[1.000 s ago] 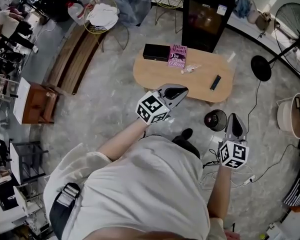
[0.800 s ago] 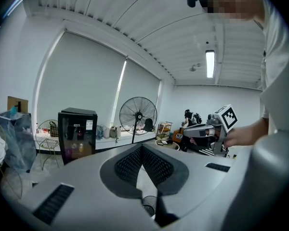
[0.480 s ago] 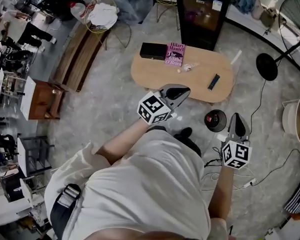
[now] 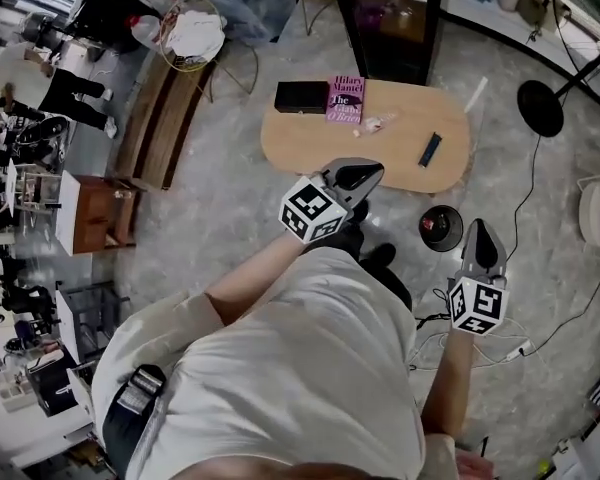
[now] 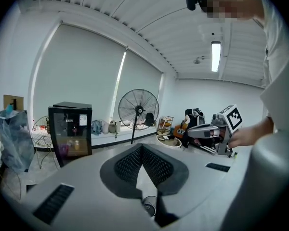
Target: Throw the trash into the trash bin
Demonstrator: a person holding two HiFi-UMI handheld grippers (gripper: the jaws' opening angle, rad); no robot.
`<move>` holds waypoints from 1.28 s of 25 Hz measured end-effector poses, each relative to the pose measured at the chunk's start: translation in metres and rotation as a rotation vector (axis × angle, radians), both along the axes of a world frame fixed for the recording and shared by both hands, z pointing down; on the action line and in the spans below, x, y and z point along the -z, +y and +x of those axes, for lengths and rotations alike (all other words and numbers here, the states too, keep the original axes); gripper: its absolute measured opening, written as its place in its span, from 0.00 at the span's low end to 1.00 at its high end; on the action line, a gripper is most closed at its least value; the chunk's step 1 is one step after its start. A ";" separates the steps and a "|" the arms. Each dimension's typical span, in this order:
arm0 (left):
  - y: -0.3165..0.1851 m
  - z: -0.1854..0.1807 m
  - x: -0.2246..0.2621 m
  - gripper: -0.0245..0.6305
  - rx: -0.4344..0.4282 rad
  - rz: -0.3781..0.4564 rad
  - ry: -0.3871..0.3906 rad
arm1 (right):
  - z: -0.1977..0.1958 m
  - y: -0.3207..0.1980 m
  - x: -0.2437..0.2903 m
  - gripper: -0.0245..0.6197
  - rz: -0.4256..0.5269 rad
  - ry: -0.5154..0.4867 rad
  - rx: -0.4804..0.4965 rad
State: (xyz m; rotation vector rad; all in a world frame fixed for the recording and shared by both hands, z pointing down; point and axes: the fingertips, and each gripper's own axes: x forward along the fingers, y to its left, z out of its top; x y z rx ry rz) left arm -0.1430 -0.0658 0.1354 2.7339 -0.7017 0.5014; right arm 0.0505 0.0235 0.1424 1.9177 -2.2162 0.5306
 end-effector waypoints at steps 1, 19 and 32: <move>-0.004 0.001 -0.002 0.05 -0.008 -0.002 -0.004 | 0.001 -0.002 -0.001 0.05 -0.003 -0.001 -0.011; -0.108 0.035 -0.089 0.12 -0.255 -0.075 -0.079 | 0.006 -0.064 -0.058 0.05 -0.114 -0.015 -0.235; -0.124 0.061 -0.197 0.37 -0.387 -0.180 -0.191 | -0.002 -0.054 -0.128 0.05 -0.216 -0.053 -0.386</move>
